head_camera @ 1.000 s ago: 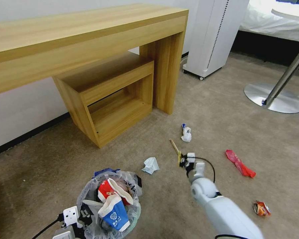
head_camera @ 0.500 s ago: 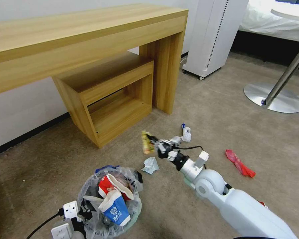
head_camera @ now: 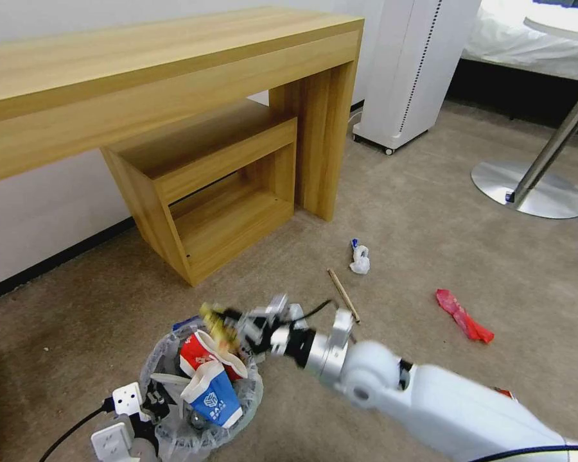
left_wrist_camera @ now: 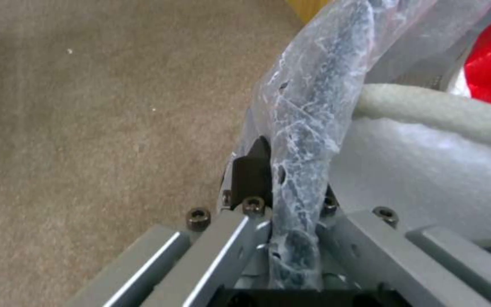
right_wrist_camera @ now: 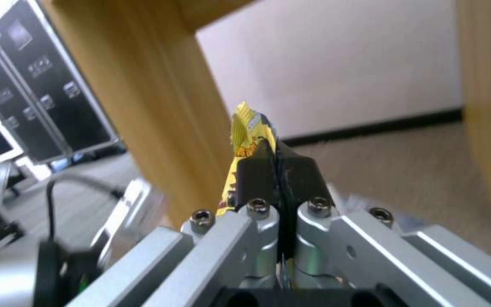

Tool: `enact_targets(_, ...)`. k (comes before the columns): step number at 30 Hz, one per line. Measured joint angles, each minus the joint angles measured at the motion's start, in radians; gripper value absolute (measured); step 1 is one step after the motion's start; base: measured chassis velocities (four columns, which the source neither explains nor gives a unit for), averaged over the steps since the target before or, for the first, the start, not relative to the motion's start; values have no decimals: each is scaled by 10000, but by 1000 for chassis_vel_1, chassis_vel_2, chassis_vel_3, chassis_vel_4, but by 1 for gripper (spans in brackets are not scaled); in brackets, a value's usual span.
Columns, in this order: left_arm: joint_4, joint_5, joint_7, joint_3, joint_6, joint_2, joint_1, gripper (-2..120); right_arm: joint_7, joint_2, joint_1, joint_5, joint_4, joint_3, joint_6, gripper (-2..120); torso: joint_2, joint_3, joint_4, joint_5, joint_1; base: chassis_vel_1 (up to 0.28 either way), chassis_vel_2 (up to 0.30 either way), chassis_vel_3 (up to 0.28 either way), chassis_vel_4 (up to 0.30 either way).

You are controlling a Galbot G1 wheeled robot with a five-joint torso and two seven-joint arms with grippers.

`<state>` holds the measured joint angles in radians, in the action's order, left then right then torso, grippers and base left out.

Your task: Pick up the trash bin and place the garbage on the floor into it.

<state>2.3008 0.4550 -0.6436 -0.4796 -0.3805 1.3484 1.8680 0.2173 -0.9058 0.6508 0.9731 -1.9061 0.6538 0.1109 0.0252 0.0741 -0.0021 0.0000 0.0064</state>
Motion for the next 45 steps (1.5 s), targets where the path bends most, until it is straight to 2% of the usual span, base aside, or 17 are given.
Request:
enact_targets(4,-11,-172,7,27,-2,253,100,0,-39,-296,15,-397,706,645,118,0,0,0,-1,0,0,0,0,0,0)
enact_targets(17,41,-928,175,542,13,692,228,0,-569,-1560,-193,-1087,2704,1649,447,0,0,0,0,0,0,0,0,0,0)
enact_targets(27,89,-1043,160,631,70,629,236,0,-1171,-1720,-115,-1260,3082,1845,426,0,1,0,0,1,0,0,0,0,0)
enact_targets(33,80,-990,128,589,74,551,209,0,-1130,-1565,-264,-972,2828,1954,10,0,0,0,0,1,0,0,0,0,0)
enact_targets(45,29,-983,81,558,86,586,228,0,-1166,-1413,-437,-833,2568,2475,-81,0,0,0,-1,1,0,0,0,0,0)
